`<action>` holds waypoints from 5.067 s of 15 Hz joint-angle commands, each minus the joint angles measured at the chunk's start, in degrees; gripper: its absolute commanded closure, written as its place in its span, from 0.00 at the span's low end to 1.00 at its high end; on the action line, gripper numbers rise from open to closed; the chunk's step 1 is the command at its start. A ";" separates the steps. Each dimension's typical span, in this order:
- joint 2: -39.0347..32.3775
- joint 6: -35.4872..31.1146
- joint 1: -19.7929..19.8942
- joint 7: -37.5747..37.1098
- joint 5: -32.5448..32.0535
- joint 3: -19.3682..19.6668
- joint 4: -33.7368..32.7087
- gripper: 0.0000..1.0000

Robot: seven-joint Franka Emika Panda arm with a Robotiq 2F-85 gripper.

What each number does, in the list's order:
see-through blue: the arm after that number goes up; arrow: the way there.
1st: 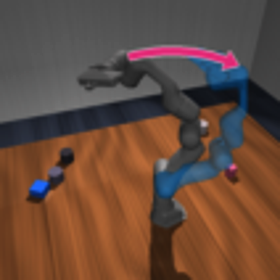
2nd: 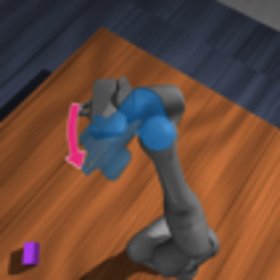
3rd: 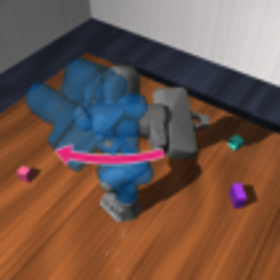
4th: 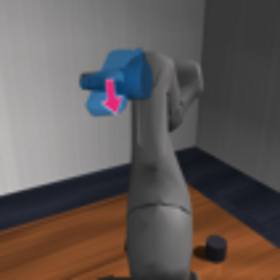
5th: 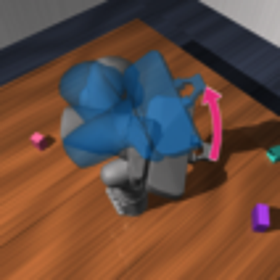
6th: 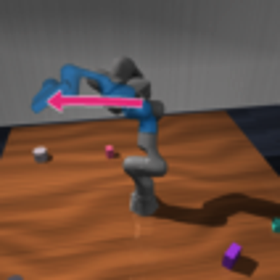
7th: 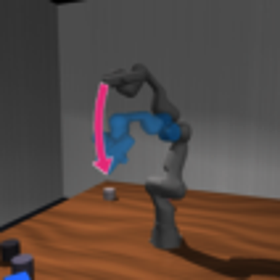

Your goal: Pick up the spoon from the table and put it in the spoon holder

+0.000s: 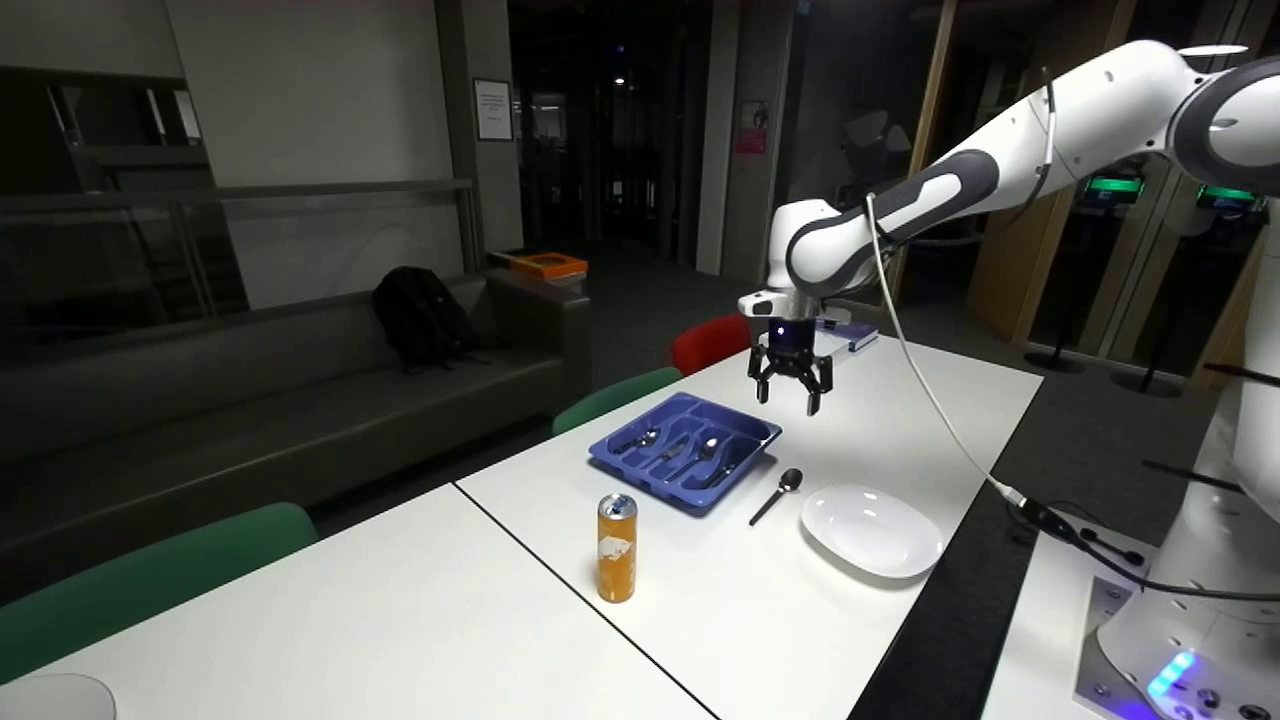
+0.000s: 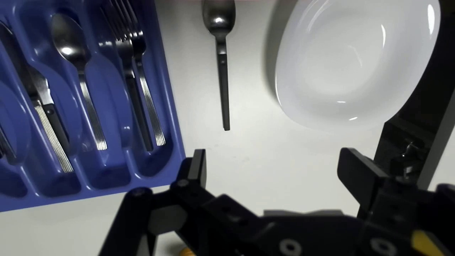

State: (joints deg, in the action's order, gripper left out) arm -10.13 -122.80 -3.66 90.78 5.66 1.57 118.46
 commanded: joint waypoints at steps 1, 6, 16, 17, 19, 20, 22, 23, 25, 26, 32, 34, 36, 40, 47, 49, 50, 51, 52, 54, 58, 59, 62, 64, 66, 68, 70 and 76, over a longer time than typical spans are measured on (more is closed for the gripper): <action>-3.78 0.90 3.13 0.90 2.36 -2.16 -3.68 0.00; -7.59 0.69 4.78 0.51 2.13 -3.34 -3.49 0.00; -12.34 -12.66 5.07 -2.46 -0.27 -4.65 1.59 0.00; -12.44 -14.16 5.03 -2.66 -0.72 -4.74 2.27 0.00; -12.18 -16.27 5.04 -2.84 -1.59 -4.92 3.70 0.00; -12.04 -16.92 5.09 -3.12 -1.83 -5.03 4.25 0.00; -11.95 -17.52 5.23 -3.55 -2.09 -5.21 4.96 0.00; -11.92 -17.71 5.22 -3.69 -2.25 -5.24 5.22 0.00; -12.07 -17.67 5.25 -3.71 -2.25 -5.40 5.33 0.00; -12.15 -17.97 5.13 -3.86 -2.37 -5.41 5.47 0.00; -12.25 -18.65 5.02 -3.95 -2.48 -5.91 5.93 0.31; -12.26 -18.75 5.04 -3.99 -2.54 -6.02 6.04 0.36; -12.23 -18.88 5.07 -4.02 -2.61 -6.05 6.29 0.39; -12.58 -19.31 5.00 -4.12 -2.82 -6.03 6.59 0.32; -13.91 -19.11 4.67 -5.81 -4.51 -5.87 5.49 0.37; -14.53 -19.16 4.62 -6.70 -5.32 -5.78 5.03 0.37; -14.87 -19.06 4.67 -6.98 -5.56 -5.81 4.74 0.38; -15.36 -18.97 4.65 -7.30 -5.88 -5.77 4.37 0.39; -15.85 -18.83 4.62 -7.68 -6.22 -5.75 4.04 0.39; -16.48 -18.70 4.57 -8.35 -6.93 -5.81 3.69 0.40; -17.84 -18.68 4.47 -9.21 -8.27 -5.81 2.67 0.42; -18.18 -18.68 4.39 -9.54 -8.62 -5.79 2.28 0.43; -18.90 -18.56 4.39 -10.25 -9.50 -5.86 1.53 0.42; -19.25 -18.66 4.38 -10.66 -9.86 -5.90 1.10 0.41; -19.86 -18.52 4.33 -10.99 -10.29 -5.85 0.42 0.41; -20.25 -18.49 4.46 -10.90 -10.37 -5.97 -0.02 0.43; -20.44 -18.55 4.54 -10.84 -10.42 -5.99 -0.23 0.47; -21.95 -18.34 4.52 -10.96 -10.67 -5.88 -1.59 0.47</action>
State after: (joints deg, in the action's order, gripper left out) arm -31.23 -140.23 0.00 81.63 -3.31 -3.48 117.83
